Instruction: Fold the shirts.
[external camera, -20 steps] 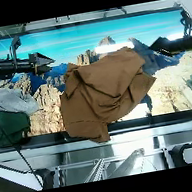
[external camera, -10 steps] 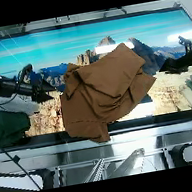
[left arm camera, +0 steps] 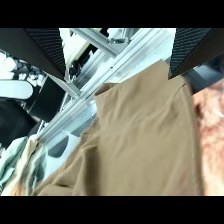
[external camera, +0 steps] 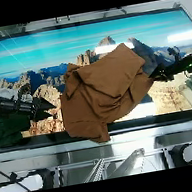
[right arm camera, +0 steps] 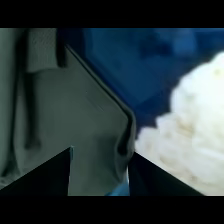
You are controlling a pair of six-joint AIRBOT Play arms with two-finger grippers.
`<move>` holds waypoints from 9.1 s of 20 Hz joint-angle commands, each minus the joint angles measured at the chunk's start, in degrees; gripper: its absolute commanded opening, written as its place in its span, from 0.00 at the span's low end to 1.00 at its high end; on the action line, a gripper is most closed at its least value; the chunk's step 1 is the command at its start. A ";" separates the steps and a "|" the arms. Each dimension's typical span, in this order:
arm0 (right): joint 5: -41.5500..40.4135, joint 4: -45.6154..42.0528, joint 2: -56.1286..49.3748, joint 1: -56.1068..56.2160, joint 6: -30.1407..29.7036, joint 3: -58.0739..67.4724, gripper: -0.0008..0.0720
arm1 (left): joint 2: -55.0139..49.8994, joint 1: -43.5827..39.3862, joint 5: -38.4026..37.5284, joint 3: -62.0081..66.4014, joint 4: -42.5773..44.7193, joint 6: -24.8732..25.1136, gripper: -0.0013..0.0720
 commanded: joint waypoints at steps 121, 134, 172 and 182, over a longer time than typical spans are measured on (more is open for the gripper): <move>-6.91 3.32 22.91 -3.87 -12.74 -35.63 0.04 | -7.17 -5.95 10.82 -12.07 2.93 -1.99 0.45; 6.58 3.26 24.11 -16.92 -9.44 -32.46 0.03 | 4.22 -2.05 -1.20 -7.02 2.40 -0.66 0.04; -17.20 0.87 11.43 -1.60 -5.20 -8.66 0.94 | -35.06 -2.38 -0.66 63.91 -12.90 -6.05 0.77; -14.53 14.53 4.09 2.89 -8.37 -8.39 0.68 | -32.09 -7.17 -1.16 62.97 -13.73 -7.43 0.01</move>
